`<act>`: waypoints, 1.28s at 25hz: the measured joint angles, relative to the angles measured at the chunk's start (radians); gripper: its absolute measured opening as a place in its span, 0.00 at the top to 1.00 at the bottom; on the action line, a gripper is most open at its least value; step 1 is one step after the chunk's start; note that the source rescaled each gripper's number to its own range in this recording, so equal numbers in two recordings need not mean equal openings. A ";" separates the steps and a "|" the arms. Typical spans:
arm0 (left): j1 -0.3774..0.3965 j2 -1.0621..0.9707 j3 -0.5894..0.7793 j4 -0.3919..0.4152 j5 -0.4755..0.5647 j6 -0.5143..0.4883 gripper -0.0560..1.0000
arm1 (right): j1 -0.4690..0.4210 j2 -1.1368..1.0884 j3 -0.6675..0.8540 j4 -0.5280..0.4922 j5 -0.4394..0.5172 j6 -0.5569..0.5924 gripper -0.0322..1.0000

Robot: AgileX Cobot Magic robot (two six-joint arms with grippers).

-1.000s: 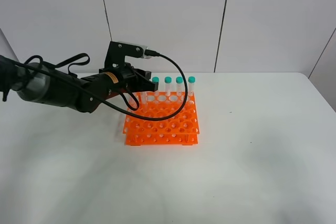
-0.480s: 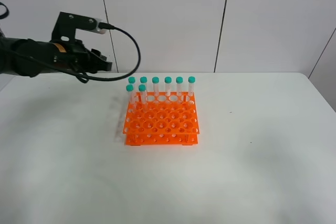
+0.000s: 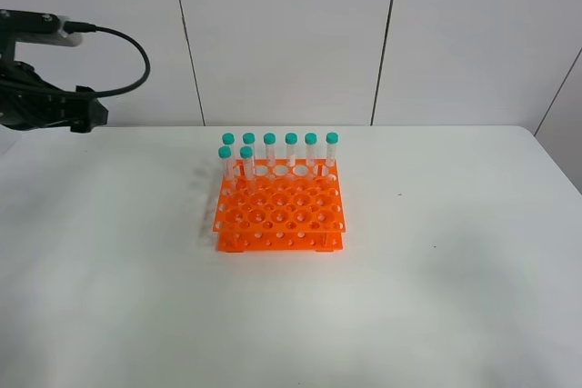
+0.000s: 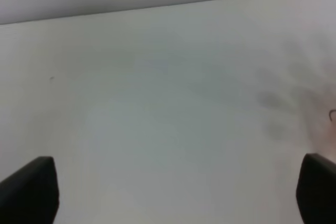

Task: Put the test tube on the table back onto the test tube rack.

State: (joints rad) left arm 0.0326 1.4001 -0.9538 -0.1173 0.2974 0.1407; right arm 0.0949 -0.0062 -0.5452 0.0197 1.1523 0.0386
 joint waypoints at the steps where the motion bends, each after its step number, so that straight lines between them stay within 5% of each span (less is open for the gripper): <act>1: 0.001 -0.031 0.000 -0.001 0.034 0.002 0.00 | 0.000 0.000 0.000 0.000 0.000 0.000 0.19; 6: 0.001 -0.194 0.004 -0.020 0.167 0.073 0.00 | 0.000 0.000 0.000 0.000 0.000 0.000 0.19; 13: 0.001 -0.356 0.032 -0.181 0.421 0.243 0.00 | 0.000 0.000 0.000 0.000 0.000 0.000 0.19; 17: 0.001 -0.447 0.042 -0.149 0.648 0.241 0.00 | 0.000 0.000 0.000 0.000 0.000 0.000 0.19; 21: 0.001 -0.497 0.044 -0.032 0.890 0.178 0.00 | 0.000 0.000 0.000 0.000 0.000 0.000 0.19; 25: 0.002 -0.544 0.047 0.031 0.915 0.058 0.00 | 0.000 0.000 0.000 0.000 0.000 0.000 0.19; 32: 0.002 -0.691 0.112 0.053 0.917 0.033 0.00 | 0.000 0.000 0.000 0.000 0.000 0.000 0.19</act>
State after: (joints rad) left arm 0.0347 0.7096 -0.8415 -0.0639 1.2144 0.1733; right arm 0.0949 -0.0062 -0.5452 0.0197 1.1523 0.0386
